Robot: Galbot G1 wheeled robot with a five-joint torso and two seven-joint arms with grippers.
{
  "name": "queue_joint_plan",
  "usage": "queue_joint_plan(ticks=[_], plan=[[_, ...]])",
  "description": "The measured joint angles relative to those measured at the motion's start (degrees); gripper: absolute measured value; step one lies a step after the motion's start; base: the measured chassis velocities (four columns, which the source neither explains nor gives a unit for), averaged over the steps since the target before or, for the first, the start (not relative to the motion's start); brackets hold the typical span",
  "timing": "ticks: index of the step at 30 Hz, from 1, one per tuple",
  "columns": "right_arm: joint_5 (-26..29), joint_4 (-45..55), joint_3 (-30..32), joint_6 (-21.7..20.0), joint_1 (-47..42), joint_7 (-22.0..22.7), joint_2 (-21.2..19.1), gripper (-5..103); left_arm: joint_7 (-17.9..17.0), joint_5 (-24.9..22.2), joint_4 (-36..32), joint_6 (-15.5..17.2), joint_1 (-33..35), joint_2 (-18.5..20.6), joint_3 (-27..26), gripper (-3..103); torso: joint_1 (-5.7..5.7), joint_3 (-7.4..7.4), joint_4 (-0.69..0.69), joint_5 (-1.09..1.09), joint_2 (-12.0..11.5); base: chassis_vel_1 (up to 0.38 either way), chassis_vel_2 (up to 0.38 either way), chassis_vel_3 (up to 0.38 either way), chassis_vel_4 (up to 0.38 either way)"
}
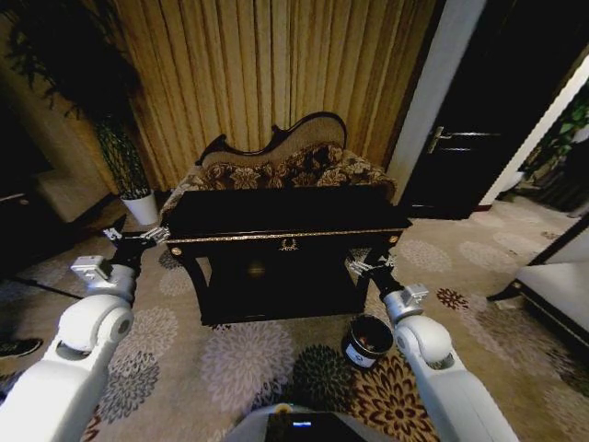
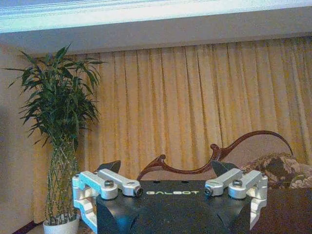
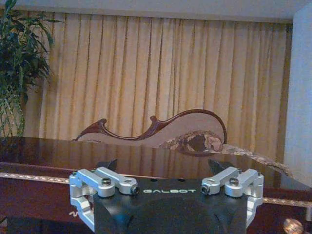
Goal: Move to the front of the table and place the trash on the table into the trash bin.
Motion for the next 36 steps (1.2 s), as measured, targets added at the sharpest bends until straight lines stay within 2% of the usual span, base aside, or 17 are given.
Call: queue_joint_plan(ticks=[36], plan=[[-0.8, -0.1, 1.9, 0.8, -1.7, 0.0, -0.3, 100, 0.3, 0.4, -1.7, -0.8, 1.2, -0.5, -0.8, 100, -0.03, -0.01, 0.00, 0.01, 0.0, 0.154, -0.147, -0.145, 0.150]])
